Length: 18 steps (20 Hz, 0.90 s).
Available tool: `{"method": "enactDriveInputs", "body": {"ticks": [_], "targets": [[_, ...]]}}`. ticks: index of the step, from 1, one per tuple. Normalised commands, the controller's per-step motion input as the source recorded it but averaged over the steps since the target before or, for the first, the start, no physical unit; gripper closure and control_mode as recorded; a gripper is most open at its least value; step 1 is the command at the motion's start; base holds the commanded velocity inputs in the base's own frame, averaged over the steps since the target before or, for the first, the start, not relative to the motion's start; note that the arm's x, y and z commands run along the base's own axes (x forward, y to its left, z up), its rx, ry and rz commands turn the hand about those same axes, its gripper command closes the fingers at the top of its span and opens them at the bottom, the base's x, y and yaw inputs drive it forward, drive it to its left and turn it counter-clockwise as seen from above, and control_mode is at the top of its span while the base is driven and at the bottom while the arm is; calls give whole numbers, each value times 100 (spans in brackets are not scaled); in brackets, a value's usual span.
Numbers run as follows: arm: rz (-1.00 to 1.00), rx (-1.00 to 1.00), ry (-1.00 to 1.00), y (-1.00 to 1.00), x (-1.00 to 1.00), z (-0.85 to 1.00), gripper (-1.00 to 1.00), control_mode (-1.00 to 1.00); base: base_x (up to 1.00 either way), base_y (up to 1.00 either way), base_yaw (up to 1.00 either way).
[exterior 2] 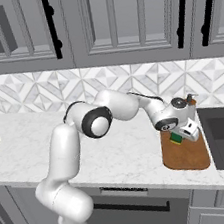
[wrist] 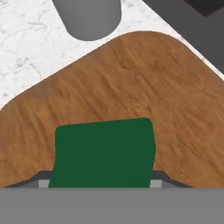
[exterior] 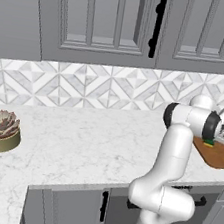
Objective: Pick up the sponge from the counter and clean the cutting board by briefly scrubbing or pressing down on the cutting board. Once finished, release the sponge.
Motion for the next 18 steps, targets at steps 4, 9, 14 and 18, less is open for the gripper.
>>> {"method": "enactDriveInputs", "body": {"ticks": [4,9,14,18], "targets": [[-2,0,-1,-11,-26,0,100,-100,0,0,0],[-3,0,-3,-26,-57,-8,100,-100,0,0,0],[-3,0,-6,-24,-58,-8,100,-100,0,0,0],[-3,0,-5,-19,-44,-10,100,-100,0,0,0]]}}
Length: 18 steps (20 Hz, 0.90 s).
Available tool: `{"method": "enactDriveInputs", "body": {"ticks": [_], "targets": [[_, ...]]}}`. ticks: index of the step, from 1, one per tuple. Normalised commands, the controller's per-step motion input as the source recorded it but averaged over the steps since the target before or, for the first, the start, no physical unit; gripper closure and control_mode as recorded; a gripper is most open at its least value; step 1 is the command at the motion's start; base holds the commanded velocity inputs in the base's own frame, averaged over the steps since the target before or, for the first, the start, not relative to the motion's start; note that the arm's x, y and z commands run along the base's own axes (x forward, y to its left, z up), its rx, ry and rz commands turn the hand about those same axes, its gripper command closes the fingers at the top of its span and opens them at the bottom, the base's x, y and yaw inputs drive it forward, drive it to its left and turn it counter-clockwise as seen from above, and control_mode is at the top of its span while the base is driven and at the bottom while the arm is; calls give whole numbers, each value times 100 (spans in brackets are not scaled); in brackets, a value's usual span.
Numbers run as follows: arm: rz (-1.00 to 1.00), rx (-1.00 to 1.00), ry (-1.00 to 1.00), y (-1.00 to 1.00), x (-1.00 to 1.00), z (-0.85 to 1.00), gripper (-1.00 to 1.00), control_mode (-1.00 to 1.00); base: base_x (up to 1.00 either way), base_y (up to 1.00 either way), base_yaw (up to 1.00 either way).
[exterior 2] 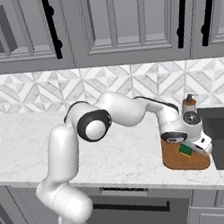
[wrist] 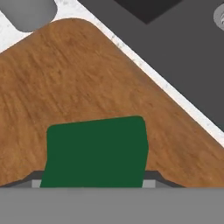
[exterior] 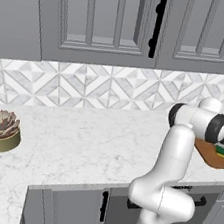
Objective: Pick up the sponge from the counter and clean the cutting board by briefly scrubbing or pressing down on the cutting board. Once finished, release the sponge.
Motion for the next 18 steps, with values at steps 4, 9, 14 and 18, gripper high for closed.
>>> {"method": "enactDriveInputs", "body": {"ticks": [4,9,14,18], "targets": [[-3,0,-6,-13,-33,-10,100,-100,0,0,0],[-1,0,-7,2,11,-3,100,-100,0,0,0],[0,0,-4,15,50,0,100,-100,0,0,0],[0,0,0,29,50,0,100,-100,0,0,0]]}}
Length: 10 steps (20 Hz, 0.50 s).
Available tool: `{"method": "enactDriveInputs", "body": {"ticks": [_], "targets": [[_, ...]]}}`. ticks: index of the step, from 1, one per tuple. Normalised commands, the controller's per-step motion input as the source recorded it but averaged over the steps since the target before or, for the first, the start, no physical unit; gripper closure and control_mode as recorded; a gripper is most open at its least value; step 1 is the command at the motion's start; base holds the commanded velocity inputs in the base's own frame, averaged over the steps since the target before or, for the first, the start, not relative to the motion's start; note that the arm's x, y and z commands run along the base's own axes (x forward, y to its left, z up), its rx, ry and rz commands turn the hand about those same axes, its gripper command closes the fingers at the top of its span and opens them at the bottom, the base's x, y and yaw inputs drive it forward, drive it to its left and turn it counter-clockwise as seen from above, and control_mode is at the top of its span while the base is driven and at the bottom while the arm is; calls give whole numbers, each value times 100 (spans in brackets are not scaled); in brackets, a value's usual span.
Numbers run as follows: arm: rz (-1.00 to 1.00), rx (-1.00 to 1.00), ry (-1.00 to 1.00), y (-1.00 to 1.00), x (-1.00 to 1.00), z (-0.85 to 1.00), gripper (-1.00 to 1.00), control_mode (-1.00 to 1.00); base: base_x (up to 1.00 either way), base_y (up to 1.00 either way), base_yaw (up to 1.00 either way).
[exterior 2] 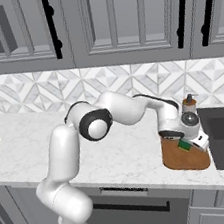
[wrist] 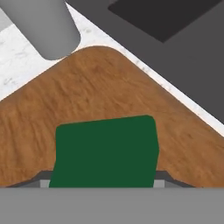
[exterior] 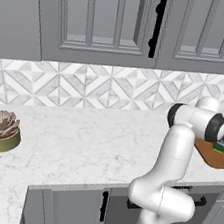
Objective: Pick up the sponge from the counter and clean the cutting board by briefly scrubbing or pressing down on the cutting board. Once finished, release the sponge.
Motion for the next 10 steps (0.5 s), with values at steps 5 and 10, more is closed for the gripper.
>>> {"method": "enactDriveInputs", "body": {"ticks": [5,10], "targets": [[0,0,0,39,47,0,100,-100,0,0,0],[0,0,0,36,47,0,100,-100,0,0,0]]}}
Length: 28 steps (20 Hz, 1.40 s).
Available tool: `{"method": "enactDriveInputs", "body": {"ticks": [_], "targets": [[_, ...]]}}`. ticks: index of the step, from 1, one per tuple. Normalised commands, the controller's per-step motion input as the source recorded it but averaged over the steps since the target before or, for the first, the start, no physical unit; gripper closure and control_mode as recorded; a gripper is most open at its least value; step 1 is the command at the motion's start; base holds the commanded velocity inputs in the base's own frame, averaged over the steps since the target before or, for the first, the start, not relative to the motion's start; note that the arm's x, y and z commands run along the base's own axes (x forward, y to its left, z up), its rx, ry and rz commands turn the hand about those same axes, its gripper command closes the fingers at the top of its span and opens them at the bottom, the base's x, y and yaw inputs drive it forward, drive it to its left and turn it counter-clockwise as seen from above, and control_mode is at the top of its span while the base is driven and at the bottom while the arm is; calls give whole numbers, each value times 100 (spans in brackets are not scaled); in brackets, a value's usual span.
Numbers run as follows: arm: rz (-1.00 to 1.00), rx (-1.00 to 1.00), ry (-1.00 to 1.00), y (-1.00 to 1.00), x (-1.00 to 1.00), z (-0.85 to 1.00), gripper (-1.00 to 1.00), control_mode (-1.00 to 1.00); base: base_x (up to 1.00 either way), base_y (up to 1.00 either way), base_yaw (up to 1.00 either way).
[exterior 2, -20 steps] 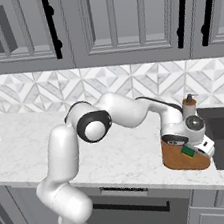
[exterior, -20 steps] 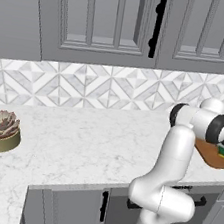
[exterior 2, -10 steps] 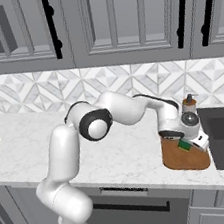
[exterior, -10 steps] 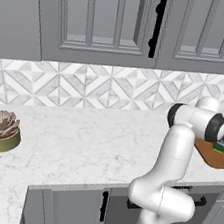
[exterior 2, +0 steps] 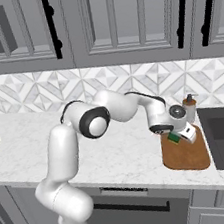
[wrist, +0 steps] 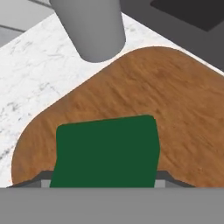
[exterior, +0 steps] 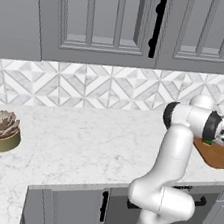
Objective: Pick up the sponge from the counter and clean the cutting board by briefly scrubbing or pressing down on the cutting board. Once finished, release the sponge.
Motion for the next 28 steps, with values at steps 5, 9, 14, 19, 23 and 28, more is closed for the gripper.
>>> {"method": "enactDriveInputs", "body": {"ticks": [5,9,14,19,23,28], "targets": [[0,0,0,21,48,0,100,-100,0,0,0],[0,0,0,1,3,0,100,-100,0,0,0],[-3,0,-1,-24,-38,-6,100,-100,0,0,0],[-3,0,-1,-29,-64,-20,100,-100,0,0,0],[-3,0,0,-17,-73,-24,100,-100,0,0,0],[-3,0,0,-12,-66,-24,100,-100,0,0,0]]}}
